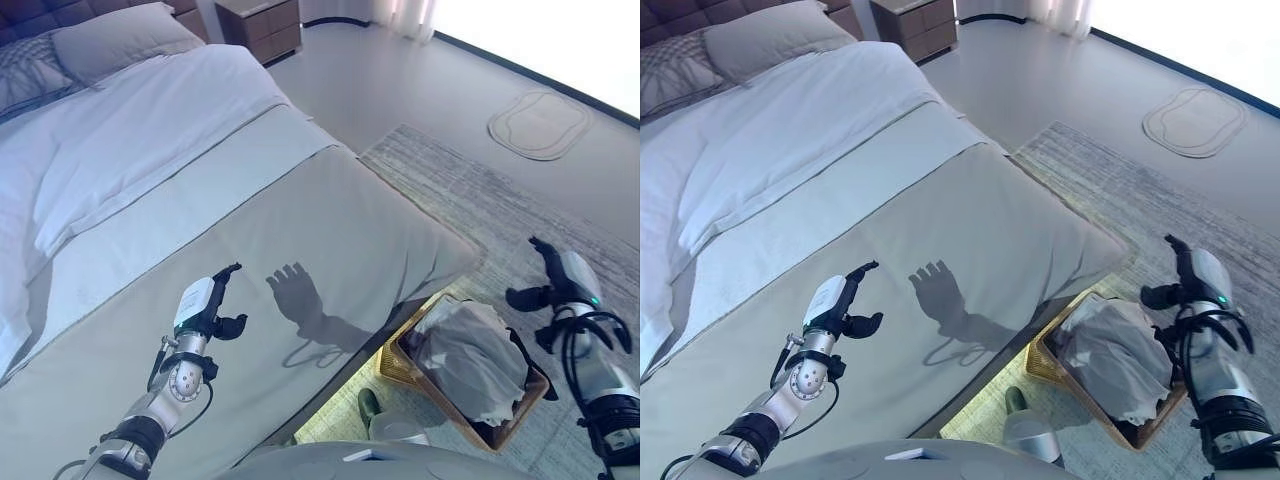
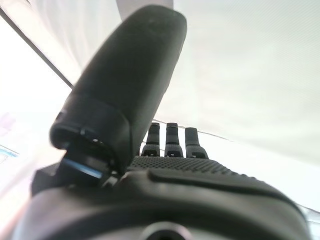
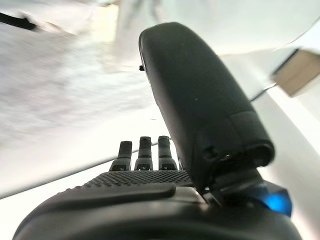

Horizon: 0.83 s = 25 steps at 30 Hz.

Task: Pick up the clothes from the bed and place them into the basket

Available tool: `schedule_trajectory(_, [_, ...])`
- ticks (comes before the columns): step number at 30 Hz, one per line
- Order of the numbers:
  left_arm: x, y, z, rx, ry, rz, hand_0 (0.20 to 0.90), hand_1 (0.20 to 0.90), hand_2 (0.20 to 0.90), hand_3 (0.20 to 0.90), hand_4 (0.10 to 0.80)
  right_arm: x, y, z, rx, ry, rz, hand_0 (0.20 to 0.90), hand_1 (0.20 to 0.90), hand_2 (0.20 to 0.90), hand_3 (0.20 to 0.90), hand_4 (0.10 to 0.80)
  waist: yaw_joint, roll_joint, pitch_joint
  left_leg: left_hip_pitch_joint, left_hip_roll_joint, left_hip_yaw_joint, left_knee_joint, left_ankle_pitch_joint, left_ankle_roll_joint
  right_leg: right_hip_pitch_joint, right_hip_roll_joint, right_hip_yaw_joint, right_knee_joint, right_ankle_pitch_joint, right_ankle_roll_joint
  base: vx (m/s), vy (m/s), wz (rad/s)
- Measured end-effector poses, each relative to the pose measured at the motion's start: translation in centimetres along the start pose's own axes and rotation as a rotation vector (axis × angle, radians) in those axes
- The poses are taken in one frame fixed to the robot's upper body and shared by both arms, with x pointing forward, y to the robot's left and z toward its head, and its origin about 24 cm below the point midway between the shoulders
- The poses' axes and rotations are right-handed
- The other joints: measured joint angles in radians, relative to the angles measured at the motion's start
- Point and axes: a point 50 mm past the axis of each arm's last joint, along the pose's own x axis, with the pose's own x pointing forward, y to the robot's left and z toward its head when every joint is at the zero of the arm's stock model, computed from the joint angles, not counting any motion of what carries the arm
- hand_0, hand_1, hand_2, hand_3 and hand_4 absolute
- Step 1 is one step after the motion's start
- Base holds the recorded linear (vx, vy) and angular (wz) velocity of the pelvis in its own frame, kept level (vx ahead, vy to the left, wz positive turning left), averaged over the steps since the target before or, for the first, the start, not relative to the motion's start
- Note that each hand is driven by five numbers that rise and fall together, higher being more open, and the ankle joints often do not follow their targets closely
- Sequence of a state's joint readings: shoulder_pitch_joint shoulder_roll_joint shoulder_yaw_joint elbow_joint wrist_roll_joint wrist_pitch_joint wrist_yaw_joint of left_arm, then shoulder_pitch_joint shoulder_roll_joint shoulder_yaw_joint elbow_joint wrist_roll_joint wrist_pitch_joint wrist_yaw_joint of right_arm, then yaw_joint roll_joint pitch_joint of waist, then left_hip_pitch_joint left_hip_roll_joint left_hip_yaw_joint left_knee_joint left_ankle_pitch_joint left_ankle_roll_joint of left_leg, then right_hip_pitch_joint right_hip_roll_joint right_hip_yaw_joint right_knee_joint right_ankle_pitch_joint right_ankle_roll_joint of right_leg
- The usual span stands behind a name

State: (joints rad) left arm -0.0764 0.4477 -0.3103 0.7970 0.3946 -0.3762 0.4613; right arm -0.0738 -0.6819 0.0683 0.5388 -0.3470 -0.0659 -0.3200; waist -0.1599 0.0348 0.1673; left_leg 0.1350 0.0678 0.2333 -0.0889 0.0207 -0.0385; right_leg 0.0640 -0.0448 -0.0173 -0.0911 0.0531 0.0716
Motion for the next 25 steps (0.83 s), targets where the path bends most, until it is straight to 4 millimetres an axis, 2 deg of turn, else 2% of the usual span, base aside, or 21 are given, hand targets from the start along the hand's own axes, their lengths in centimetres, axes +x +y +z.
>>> schedule_trajectory(4, [-0.4,-0.9,-0.1,-0.01,0.036,0.0,0.9,0.9,0.9,0.9,0.8,-0.7,2.8,2.2,0.01,-0.092,0.073,0.9,0.9,0.9,0.9,0.8,0.048,0.003,0.002,-0.001,0.0,-0.043,0.0,0.009,-0.001,0.02,-0.003,-0.044,-0.001,-0.002,0.002,0.062,0.012,0.34])
schedule_trajectory(8, [-1.9,-1.6,-1.6,-0.009,0.125,-0.015,0.9,0.9,0.9,0.9,0.8,-1.4,4.9,3.4,0.041,-0.121,0.131,0.9,0.9,0.9,0.9,0.8,0.09,0.005,0.003,-0.001,-0.003,-0.077,0.0,0.015,-0.003,0.038,-0.011,-0.076,-0.001,-0.007,0.007,0.047,0.004,0.26])
schedule_trajectory(13, [-3.6,-1.9,-3.1,-0.002,0.195,-0.022,0.9,0.9,0.9,0.9,0.8,-1.9,5.7,4.0,-0.056,-0.185,0.135,0.9,0.9,0.9,0.9,0.8,0.129,0.006,0.002,-0.005,-0.017,-0.109,0.0,0.022,0.006,0.05,-0.023,-0.106,-0.001,-0.009,0.011,0.042,0.017,0.19])
schedule_trajectory(18, [-4.1,-2.2,-3.5,-0.004,0.212,-0.03,0.9,0.9,0.9,0.9,0.8,-2.4,6.2,4.4,-0.159,-0.249,0.136,0.9,0.9,0.9,0.9,0.8,0.145,0.003,-0.001,-0.009,-0.026,-0.146,0.0,0.03,0.01,0.066,-0.032,-0.137,-0.001,-0.011,0.013,0.023,0.004,0.23])
schedule_trajectory(19, [-4.2,-2.3,-3.4,-0.009,0.214,-0.036,0.9,0.9,0.9,0.9,0.8,-2.7,6.6,4.4,-0.169,-0.257,0.15,0.9,0.9,0.9,0.9,0.8,0.163,0.002,-0.003,-0.011,-0.026,-0.152,0.0,0.03,0.01,0.068,-0.032,-0.144,-0.001,-0.011,0.013,0.018,-0.006,0.24])
schedule_trajectory(22, [-4.4,-2.7,-3.3,-0.018,0.211,-0.061,0.9,0.9,0.9,0.9,0.8,-3.5,7.6,4.2,-0.165,-0.248,0.186,0.9,0.9,0.9,0.9,0.8,0.176,0.0,-0.006,-0.029,-0.026,-0.182,0.0,0.041,0.007,0.067,-0.033,-0.179,-0.001,-0.011,0.013,0.019,-0.001,0.32])
schedule_trajectory(25, [-4.9,-3.0,-3.5,-0.017,0.218,-0.088,0.9,0.9,0.9,0.9,0.8,-4.1,8.4,4.2,-0.159,-0.249,0.216,0.9,0.9,0.9,0.9,0.8,0.198,-0.001,-0.006,-0.03,-0.026,-0.19,0.0,0.047,0.008,0.07,-0.032,-0.188,-0.001,-0.011,0.013,0.012,0.006,0.09])
